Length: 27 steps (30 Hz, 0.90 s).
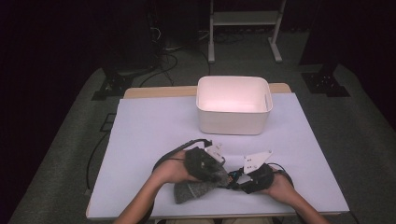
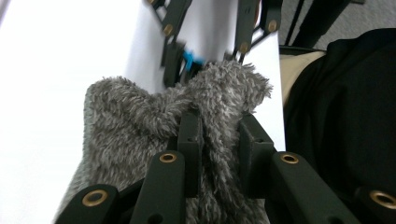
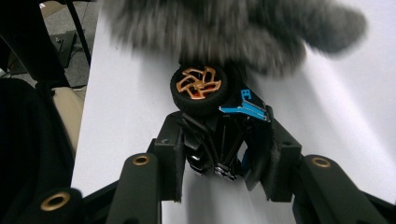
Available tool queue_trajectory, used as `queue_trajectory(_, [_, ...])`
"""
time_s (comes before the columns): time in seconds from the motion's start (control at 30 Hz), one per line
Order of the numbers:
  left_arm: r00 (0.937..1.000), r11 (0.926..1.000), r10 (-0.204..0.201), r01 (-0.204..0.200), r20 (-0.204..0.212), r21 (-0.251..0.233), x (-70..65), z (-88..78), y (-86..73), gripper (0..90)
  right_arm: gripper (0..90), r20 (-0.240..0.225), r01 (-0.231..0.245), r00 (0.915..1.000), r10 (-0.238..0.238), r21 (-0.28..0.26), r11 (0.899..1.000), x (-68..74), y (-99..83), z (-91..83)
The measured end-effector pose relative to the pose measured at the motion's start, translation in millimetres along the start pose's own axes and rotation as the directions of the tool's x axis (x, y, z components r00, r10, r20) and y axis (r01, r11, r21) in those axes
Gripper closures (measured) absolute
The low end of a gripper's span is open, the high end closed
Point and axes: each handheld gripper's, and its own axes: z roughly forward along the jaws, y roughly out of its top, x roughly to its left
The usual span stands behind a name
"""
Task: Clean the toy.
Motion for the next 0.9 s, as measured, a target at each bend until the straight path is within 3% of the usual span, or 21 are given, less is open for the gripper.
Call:
queue_trajectory(0.13, [0.9995,0.9996,0.027,-0.027,0.016,-0.01,1.8,13.5,18.8,74.3,56.6,0.003,-0.003,1.0,0.003,-0.009,1.0,0.4,-0.8,0.3])
queue_trajectory(0.27, [0.9993,0.9995,0.029,-0.028,0.024,-0.014,5.5,18.7,25.5,74.3,56.6,-0.004,-0.017,0.9999,0.016,-0.019,1.0,-0.1,-2.4,0.3])
queue_trajectory(0.43, [0.9987,0.999,0.011,-0.009,0.049,-0.044,10.0,14.9,14.8,74.3,56.6,0.002,-0.016,0.9999,0.016,-0.014,1.0,0.3,-1.7,0.5])
queue_trajectory(0.73, [0.9986,0.9982,-0.052,0.052,0.007,-0.028,11.4,-6.7,-16.9,74.1,56.8,0.01,-0.005,0.9999,0.005,-0.007,1.0,0.1,-1.0,1.4])
queue_trajectory(0.9, [0.9994,0.9992,-0.032,0.033,0.008,-0.024,9.8,-3.1,-10.1,74.1,56.8,0.012,-0.003,0.9999,0.003,-0.005,1.0,0.5,-1.0,1.8])
